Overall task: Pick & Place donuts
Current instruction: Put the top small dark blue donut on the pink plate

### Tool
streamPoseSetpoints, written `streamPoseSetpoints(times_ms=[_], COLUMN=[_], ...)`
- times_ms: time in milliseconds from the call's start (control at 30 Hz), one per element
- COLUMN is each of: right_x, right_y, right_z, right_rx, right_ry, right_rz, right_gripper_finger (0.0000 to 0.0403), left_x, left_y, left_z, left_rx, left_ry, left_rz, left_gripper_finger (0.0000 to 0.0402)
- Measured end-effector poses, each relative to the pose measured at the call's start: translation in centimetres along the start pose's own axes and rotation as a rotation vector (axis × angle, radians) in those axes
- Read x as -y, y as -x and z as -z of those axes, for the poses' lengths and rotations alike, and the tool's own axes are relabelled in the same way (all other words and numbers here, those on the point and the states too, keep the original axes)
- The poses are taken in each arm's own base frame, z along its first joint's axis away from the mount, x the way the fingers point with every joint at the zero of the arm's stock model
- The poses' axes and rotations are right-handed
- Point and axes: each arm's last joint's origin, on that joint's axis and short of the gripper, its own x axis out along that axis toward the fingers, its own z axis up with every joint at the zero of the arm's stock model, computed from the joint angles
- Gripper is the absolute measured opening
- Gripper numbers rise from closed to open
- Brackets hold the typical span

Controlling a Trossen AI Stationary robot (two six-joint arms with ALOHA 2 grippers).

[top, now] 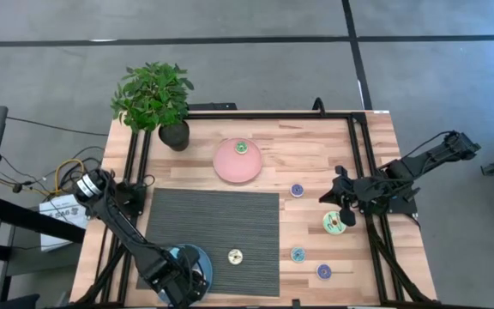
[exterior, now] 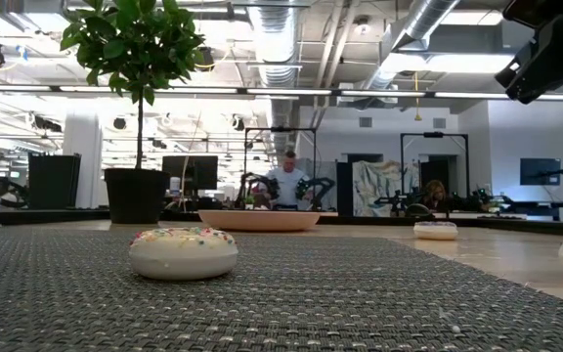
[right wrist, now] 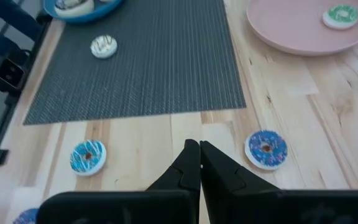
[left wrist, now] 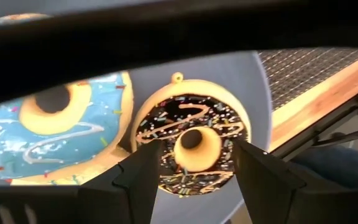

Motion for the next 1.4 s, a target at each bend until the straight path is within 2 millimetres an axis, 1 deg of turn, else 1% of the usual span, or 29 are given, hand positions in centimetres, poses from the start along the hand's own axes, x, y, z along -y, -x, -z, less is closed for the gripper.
streamPoseSetpoints(times_ms=[100, 233, 400, 500, 600, 800, 1000, 1133, 1200, 1300, 1400], right_x=[-0.1, -0.1, -0.1, -0.1, -0.1, -0.2, -0.2, -0.1, -0.2, -0.2, -0.2], right_y=[0.0, 0.0, 0.0, 0.0, 0.0, 0.0, -0.1, -0.1, -0.1, -0.1, -0.1], right_z=[-0.2, -0.4, -0.4, -0.4, -0.4, -0.4, -0.4, -0.4, -0.4, -0.4, -0.4], right_rx=[0.024, 0.038, 0.038, 0.038, 0.038, 0.042, 0.037, 0.04, 0.04, 0.04, 0.042], right_ry=[-0.007, -0.011, -0.011, -0.011, -0.013, -0.105, -0.128, -0.142, -0.142, -0.142, -0.143], right_rz=[-0.01, -0.015, -0.015, -0.015, -0.015, -0.018, -0.015, -0.01, -0.012, -0.013, -0.014], right_gripper_finger=[0.0, 0.0, 0.0, 0.0, 0.0, 0.0, 0.0, 0.0, 0.0, 0.0, 0.0], left_x=[0.1, 0.3, 0.4, 0.5, 0.7, 1.2, 1.2, 1.0, 0.7, 0.4, 0.2], left_y=[0.7, 2.6, 5.0, 6.2, 6.9, 7.0, 7.4, 7.7, 7.9, 8.0, 8.1], left_z=[-0.6, -1.7, -3.9, -6.0, -8.8, -14.6, -20.0, -22.7, -23.7, -25.0, -26.0], left_rx=[0.002, 0.038, 0.119, 0.202, 0.288, 0.382, 0.514, 0.584, 0.607, 0.622, 0.603], left_ry=[0.013, 0.017, -0.029, -0.089, -0.166, -0.412, -0.571, -0.673, -0.707, -0.778, -0.832], left_rz=[0.022, 0.083, 0.157, 0.187, 0.183, 0.142, 0.116, 0.087, 0.067, 0.049, 0.075], left_gripper_finger=[0.019, 0.019, 0.019, 0.019, 0.019, 0.019, 0.019, 0.0189, 0.0181, 0.0155, 0.0114])
